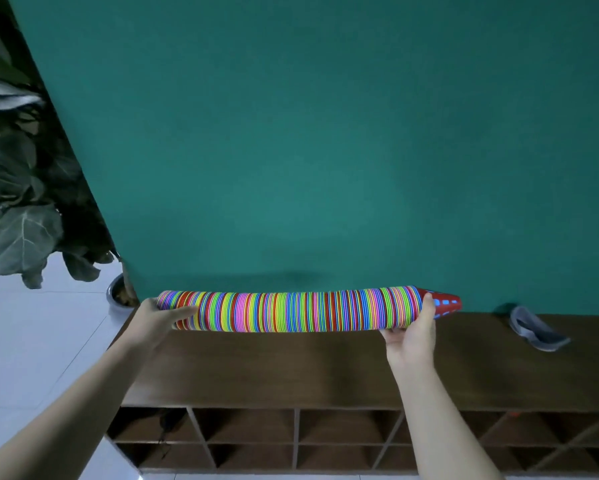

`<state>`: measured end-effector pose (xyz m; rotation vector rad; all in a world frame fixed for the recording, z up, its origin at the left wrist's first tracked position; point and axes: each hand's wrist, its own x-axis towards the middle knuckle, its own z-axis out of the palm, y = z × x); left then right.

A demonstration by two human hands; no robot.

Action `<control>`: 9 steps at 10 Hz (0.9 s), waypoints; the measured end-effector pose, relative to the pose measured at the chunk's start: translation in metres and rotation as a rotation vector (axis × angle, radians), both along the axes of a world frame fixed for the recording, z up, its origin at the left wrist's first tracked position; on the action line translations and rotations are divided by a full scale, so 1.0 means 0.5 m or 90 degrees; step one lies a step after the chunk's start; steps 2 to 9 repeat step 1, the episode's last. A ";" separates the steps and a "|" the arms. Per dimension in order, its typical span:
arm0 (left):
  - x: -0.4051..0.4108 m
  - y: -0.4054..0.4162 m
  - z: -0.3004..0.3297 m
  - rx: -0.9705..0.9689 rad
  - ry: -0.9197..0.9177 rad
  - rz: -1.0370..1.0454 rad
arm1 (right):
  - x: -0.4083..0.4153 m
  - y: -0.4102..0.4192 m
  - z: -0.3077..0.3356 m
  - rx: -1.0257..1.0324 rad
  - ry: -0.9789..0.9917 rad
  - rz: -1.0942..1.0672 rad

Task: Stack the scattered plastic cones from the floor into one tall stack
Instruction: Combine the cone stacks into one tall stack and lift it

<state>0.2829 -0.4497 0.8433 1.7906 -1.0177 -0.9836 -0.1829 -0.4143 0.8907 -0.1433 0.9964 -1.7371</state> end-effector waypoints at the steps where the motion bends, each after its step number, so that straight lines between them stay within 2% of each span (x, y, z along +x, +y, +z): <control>1: 0.017 -0.085 -0.048 0.004 0.009 -0.011 | -0.013 -0.076 -0.012 0.001 -0.011 0.016; 9: 0.017 -0.085 -0.048 0.004 0.009 -0.011 | -0.013 -0.076 -0.012 0.001 -0.011 0.016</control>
